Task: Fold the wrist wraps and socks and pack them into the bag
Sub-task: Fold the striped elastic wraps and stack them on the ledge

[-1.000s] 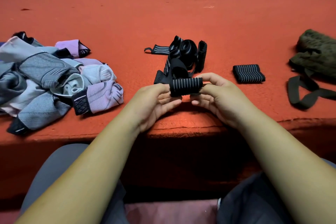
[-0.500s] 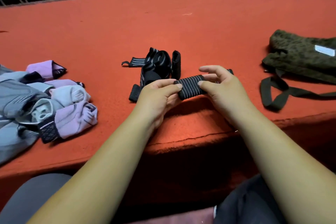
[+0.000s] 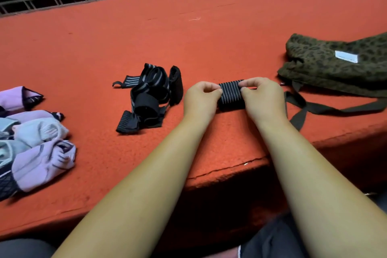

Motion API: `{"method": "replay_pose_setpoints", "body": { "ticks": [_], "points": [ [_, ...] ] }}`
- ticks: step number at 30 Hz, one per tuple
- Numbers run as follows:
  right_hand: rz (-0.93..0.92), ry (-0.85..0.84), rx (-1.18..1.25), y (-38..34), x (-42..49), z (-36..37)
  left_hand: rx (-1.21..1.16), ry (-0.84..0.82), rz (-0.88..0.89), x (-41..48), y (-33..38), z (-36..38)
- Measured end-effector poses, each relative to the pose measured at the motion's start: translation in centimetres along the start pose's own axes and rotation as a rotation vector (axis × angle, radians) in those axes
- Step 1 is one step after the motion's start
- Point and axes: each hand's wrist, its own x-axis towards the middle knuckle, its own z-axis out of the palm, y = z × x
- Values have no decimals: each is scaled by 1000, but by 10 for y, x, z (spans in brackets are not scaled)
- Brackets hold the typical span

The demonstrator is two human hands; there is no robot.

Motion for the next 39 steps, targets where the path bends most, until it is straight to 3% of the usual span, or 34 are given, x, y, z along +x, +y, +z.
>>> {"method": "replay_pose_setpoints", "body": {
  "ticks": [5, 13, 16, 19, 21, 27, 35, 39],
  "points": [
    [62, -102, -99, 7, 4, 7, 237, -57, 123, -4, -9, 5],
    [39, -86, -73, -2, -3, 4, 332, -91, 146, -18, 5, -18],
    [-14, -33, -57, -7, -8, 1, 330, -6, 184, -18, 16, -42],
    [-110, 29, -77, -13, -15, 0, 459, 160, 337, -10, 25, -72],
    [-175, 52, -68, -17, -20, 2, 529, 195, 331, -1, 26, -88],
    [-311, 45, -22, -32, -36, 15, 777, 17, 355, 18, 0, -111],
    [-318, -17, -20, -42, -45, 30, 687, 138, 307, 24, -22, -115],
    [-401, -87, -36, -45, -49, 39, 629, 138, 429, 16, -24, -117]
  ]
}}
